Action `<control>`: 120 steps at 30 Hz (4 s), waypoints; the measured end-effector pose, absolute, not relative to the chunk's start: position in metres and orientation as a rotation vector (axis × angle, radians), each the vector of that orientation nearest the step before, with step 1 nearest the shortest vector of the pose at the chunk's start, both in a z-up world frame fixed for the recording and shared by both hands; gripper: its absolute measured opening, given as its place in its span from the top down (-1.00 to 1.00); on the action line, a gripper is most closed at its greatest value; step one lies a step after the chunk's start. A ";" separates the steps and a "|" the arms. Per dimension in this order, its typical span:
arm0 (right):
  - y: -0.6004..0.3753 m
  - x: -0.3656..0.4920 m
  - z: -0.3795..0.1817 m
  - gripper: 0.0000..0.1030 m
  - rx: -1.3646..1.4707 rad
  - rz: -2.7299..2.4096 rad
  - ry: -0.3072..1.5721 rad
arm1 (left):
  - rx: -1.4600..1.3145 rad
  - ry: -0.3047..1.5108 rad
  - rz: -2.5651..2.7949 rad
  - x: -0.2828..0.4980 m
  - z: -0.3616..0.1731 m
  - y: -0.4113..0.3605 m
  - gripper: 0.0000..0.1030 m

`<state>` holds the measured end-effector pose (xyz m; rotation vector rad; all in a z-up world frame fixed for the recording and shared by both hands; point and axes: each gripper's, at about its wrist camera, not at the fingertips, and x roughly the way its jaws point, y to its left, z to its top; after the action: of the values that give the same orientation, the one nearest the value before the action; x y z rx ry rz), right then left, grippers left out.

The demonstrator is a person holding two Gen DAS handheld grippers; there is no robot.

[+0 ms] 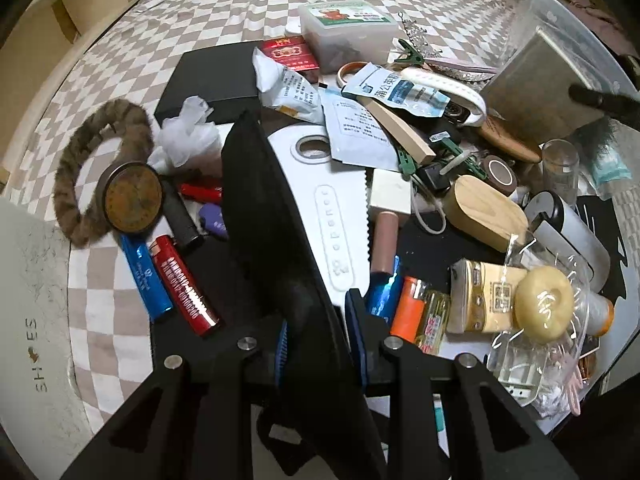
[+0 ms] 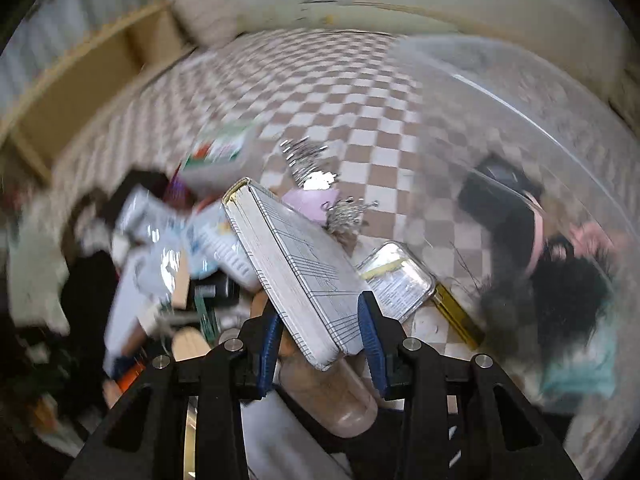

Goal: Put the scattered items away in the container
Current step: 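Grasp the plaid notebook with the right tool and lift it while the left tool holds the pouch, then carry the plaid notebook and black pouch up and over the clear box with both tools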

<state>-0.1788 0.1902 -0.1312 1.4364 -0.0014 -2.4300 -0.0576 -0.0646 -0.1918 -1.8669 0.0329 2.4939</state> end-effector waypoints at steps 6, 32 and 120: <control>0.192 -0.195 -0.133 0.26 1.436 -2.454 -0.038 | -1.885 0.063 2.497 -0.063 -0.197 -0.062 0.43; 0.172 -0.218 -0.143 0.56 1.430 -2.530 -0.043 | -1.807 -0.193 2.485 -0.066 -0.179 -0.094 0.59; 0.462 -0.140 0.043 0.63 0.563 -2.774 -0.888 | -0.365 0.072 2.466 -0.134 0.105 0.228 0.59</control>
<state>-0.1397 0.4622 0.0433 0.5627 -0.8879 -2.7738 -0.1343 0.2281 0.1054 -0.3654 0.0717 2.4659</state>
